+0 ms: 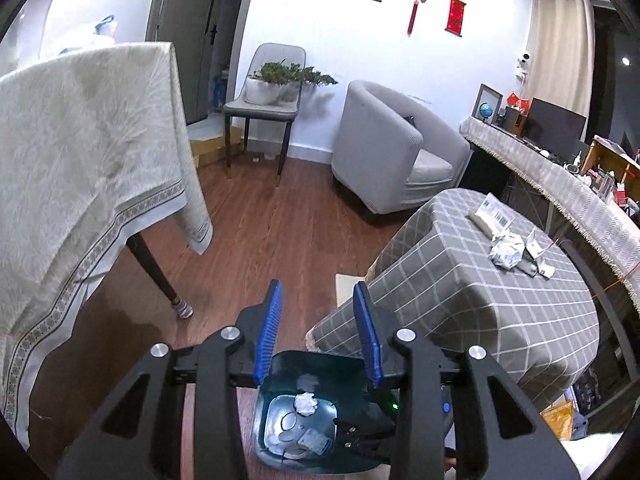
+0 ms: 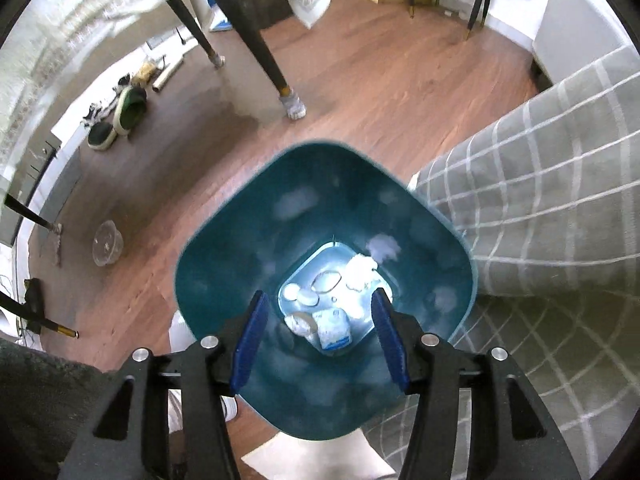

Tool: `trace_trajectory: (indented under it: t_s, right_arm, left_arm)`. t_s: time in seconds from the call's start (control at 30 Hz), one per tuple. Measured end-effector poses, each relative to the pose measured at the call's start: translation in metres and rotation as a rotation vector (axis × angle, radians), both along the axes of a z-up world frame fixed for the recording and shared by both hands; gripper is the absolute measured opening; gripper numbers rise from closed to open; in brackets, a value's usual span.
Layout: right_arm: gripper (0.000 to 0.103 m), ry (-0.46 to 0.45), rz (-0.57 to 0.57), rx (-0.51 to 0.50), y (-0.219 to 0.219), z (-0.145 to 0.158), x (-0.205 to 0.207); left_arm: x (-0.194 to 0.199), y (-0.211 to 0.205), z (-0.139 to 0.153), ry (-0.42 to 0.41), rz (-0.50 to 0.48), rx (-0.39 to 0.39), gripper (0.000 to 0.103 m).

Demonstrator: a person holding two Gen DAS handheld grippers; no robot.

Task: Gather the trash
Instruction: 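Lower the clear cup into the bin and open the right gripper, then move both grippers back to the table toward the crumpled foil and card package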

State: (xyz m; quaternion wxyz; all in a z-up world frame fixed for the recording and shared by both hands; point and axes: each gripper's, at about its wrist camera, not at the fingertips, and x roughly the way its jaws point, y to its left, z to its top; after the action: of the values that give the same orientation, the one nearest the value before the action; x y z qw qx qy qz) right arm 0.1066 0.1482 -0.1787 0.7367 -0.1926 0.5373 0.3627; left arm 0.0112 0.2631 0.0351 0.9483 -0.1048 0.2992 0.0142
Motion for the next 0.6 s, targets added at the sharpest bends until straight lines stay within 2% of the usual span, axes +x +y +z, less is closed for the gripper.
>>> trace_trajectory:
  t_s: [0.33,0.6]
  right_arm:
    - [0.054,-0.157,0.027,0.187,-0.027,0.095,-0.009]
    - [0.054,-0.267,0.009,0.264,-0.062,0.138,-0.003]
  left_arm:
    - [0.013,-0.027,0.020,-0.035,-0.009,0.025,0.039]
    - [0.026,-0.049,0.026,-0.043,-0.024,0.039,0.043]
